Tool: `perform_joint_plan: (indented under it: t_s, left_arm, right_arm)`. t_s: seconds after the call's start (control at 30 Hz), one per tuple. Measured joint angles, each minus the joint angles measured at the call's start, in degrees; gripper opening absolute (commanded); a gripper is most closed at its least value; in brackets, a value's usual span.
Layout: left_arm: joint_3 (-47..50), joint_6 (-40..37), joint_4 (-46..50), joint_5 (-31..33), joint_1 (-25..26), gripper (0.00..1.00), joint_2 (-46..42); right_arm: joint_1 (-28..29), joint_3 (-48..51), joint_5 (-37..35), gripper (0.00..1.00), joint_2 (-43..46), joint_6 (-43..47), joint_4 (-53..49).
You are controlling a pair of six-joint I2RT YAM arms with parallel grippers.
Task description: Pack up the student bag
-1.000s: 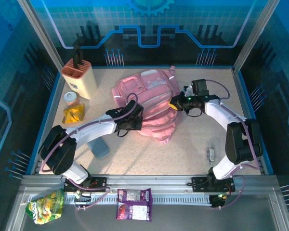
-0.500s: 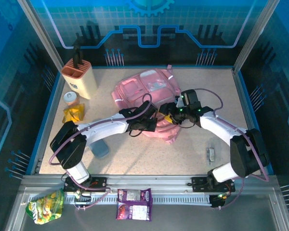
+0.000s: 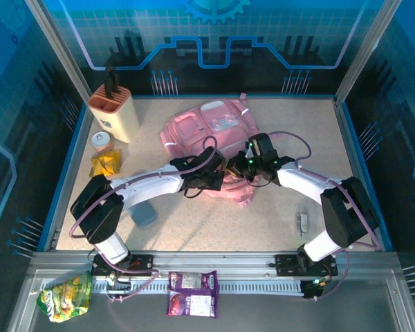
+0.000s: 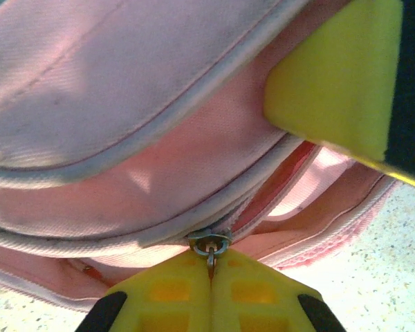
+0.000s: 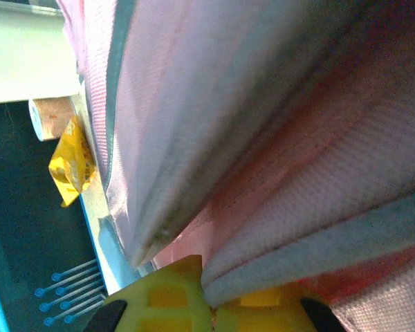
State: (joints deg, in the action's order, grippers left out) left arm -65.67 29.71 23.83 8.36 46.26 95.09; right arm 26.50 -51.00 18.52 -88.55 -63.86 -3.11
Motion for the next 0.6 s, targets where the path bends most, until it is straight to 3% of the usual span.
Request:
perform_joint_plan:
  t_s: [0.17, 0.33, 0.6]
  left_arm:
    - [4.2, -1.3, -0.2, 3.1, -1.6, 0.0, -4.0]
    - [9.4, -2.7, -2.6, 2.1, -9.4, 0.0, -7.8]
    - [7.9, -5.8, -4.7, -3.8, -19.6, 0.0, -4.0]
  right_arm:
    - [-1.8, -0.1, 2.6, 0.0, 0.9, 3.6, -1.5]
    - [-3.8, -0.1, 6.1, 0.0, 1.7, 6.4, -2.4]
    - [-3.7, -0.1, 7.1, 0.0, 1.7, 8.2, -1.9]
